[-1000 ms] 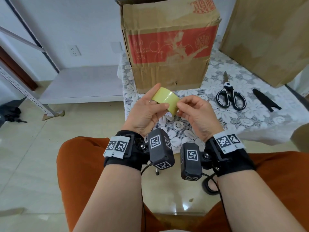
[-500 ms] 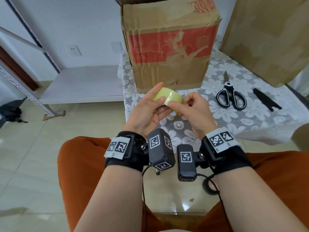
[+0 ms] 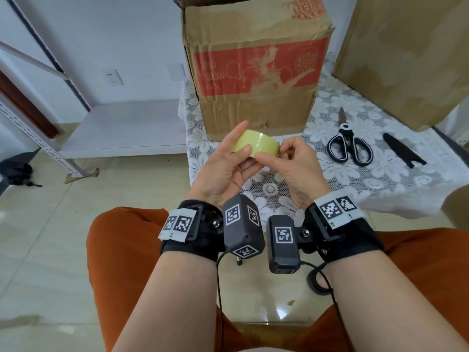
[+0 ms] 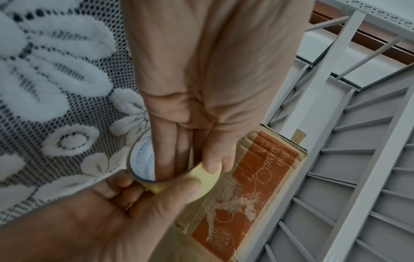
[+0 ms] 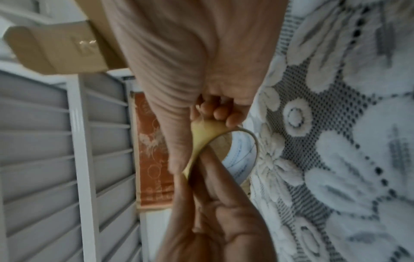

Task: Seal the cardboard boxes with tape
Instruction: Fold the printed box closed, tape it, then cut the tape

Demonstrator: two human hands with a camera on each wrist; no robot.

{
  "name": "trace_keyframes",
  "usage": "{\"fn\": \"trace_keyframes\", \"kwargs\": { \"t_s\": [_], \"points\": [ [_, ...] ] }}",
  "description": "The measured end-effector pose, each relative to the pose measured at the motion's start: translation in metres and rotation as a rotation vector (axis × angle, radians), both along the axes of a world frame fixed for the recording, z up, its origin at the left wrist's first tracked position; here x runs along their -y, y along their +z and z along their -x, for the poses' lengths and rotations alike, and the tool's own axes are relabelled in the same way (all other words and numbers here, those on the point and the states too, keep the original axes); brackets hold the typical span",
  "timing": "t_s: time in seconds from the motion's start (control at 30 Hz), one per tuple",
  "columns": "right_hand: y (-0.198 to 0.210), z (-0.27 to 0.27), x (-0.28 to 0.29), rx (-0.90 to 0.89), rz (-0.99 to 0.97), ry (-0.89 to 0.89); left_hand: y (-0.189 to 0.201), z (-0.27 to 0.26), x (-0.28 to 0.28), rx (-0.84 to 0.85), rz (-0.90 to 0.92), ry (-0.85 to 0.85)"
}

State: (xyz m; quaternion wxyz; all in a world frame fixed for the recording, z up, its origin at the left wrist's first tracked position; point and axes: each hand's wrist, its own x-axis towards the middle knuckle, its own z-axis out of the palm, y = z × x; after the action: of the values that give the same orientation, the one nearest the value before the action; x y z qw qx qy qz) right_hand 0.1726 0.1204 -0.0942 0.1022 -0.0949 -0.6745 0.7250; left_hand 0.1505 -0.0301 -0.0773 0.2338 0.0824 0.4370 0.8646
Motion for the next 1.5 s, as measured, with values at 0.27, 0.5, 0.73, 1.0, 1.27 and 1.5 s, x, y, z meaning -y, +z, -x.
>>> {"fn": "trace_keyframes", "kwargs": {
  "t_s": [0.27,0.5,0.73,1.0,1.27,1.5],
  "points": [
    [0.004,-0.001,-0.001,-0.084,-0.150,0.074,-0.002,0.000,0.003,0.011,-0.021,0.048],
    [0.003,-0.002,0.000,-0.056,-0.061,0.052,0.000,0.001,0.003,-0.008,-0.018,0.013],
    [0.004,-0.002,0.002,-0.079,-0.134,0.029,0.001,0.002,0.002,-0.019,-0.015,0.009],
    [0.005,0.000,-0.002,-0.107,-0.159,0.089,-0.004,0.005,0.003,0.031,-0.059,0.041],
    [-0.002,-0.005,0.000,-0.040,0.059,0.013,-0.007,0.005,0.001,0.037,-0.074,0.050],
    [0.000,-0.006,0.004,0.128,-0.078,0.013,-0.010,0.000,-0.003,-0.002,-0.026,0.005]
  ]
}}
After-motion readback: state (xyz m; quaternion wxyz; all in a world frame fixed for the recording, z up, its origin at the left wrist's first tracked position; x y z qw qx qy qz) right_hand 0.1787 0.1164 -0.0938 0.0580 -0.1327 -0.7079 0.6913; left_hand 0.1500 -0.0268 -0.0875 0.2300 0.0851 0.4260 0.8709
